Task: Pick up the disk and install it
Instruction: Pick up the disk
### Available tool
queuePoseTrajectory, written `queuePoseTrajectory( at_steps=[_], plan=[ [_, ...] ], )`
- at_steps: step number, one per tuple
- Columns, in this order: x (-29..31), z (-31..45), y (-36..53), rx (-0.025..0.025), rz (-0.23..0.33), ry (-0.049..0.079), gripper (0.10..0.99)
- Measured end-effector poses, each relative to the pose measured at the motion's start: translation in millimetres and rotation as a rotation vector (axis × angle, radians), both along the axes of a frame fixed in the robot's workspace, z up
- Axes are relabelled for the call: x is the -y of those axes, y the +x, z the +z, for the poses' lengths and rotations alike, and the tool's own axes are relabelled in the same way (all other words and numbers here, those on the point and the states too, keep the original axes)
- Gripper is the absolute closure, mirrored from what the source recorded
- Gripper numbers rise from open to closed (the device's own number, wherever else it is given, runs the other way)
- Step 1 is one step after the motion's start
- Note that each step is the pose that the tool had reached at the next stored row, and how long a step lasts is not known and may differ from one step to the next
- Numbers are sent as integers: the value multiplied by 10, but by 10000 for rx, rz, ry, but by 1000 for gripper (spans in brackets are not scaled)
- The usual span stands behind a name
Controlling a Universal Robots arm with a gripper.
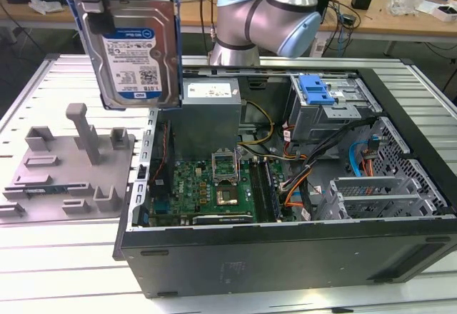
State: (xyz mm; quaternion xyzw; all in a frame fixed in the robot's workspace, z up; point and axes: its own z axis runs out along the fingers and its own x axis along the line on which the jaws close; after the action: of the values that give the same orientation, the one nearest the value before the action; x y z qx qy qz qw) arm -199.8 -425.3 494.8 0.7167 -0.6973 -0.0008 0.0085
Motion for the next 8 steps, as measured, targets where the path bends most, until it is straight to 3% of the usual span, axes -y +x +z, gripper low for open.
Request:
queuePoseTrajectory(
  at_steps=[8],
  plan=[
    [125, -7, 241, 0, 1, 105, 718]
  ],
)
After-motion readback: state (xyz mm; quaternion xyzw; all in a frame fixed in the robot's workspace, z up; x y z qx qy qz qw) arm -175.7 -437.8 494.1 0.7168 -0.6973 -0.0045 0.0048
